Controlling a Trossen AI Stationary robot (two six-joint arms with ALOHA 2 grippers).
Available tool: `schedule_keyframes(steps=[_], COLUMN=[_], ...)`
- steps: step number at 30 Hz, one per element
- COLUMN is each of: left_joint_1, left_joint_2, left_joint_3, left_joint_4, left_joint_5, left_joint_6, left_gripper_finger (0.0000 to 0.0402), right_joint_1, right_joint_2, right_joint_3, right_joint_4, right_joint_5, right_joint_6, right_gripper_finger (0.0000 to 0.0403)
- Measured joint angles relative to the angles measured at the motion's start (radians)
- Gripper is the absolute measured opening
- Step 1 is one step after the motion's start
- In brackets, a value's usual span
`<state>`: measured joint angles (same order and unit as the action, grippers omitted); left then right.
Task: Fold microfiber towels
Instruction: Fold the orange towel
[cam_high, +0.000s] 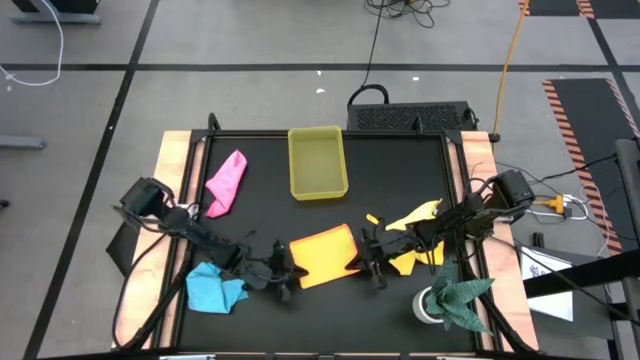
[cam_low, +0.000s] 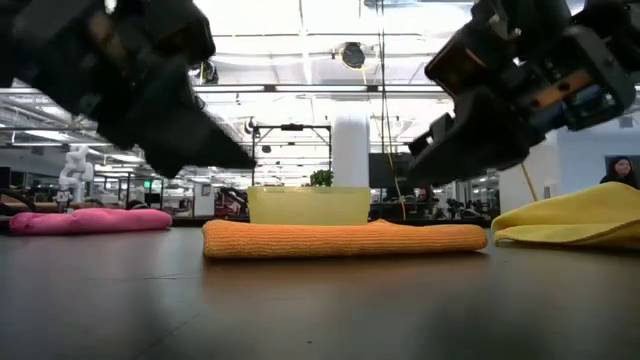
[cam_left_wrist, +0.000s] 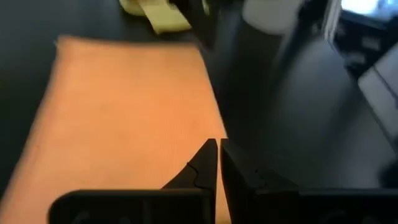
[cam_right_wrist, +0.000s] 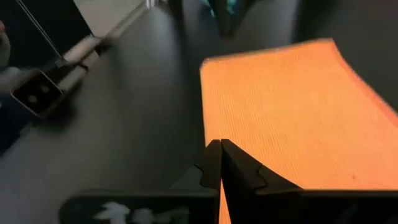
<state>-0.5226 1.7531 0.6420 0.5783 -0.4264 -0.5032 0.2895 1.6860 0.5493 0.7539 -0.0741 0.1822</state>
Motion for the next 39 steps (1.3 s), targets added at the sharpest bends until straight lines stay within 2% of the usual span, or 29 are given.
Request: schedule_keyframes(steps=[4, 8, 15, 20, 24, 26, 34, 39], left_joint_1=[0.015, 0.021, 0.005, -0.006, 0.000, 0.018, 0.060, 0.032], left_joint_2=[0.065, 0.116, 0.076, 0.017, 0.007, 0.007, 0.007, 0.006], left_joint_3=[0.000, 0.000, -0.002, -0.002, -0.001, -0.001, -0.001, -0.001], left_joint_4=[0.020, 0.018, -0.004, 0.021, 0.074, 0.043, -0.317, -0.335], left_joint_5=[0.071, 0.148, 0.170, 0.083, -0.095, -0.135, -0.140, -0.122], left_joint_6=[0.000, -0.031, -0.024, 0.011, 0.051, 0.047, -0.254, -0.282], left_gripper_finger=[0.0021, 0.0021, 0.0021, 0.0021, 0.0021, 0.0021, 0.0021, 0.0021], right_joint_1=[0.000, -0.009, -0.011, -0.002, 0.013, 0.017, 0.019, -0.002], right_joint_2=[0.011, 0.015, 0.007, -0.024, -0.034, -0.031, 0.002, 0.037], right_joint_3=[0.000, 0.000, 0.000, 0.000, -0.001, 0.000, 0.000, 0.000], right_joint_4=[-0.044, -0.097, -0.215, -0.234, -0.109, -0.049, -0.150, -0.167], right_joint_5=[0.051, 0.051, 0.048, 0.048, 0.046, 0.044, 0.044, 0.044], right_joint_6=[-0.008, -0.011, -0.011, -0.010, -0.010, -0.010, -0.009, 0.007], right_gripper_finger=[0.0000, 0.0000, 0.0000, 0.0000, 0.0000, 0.0000, 0.0000, 0.0000])
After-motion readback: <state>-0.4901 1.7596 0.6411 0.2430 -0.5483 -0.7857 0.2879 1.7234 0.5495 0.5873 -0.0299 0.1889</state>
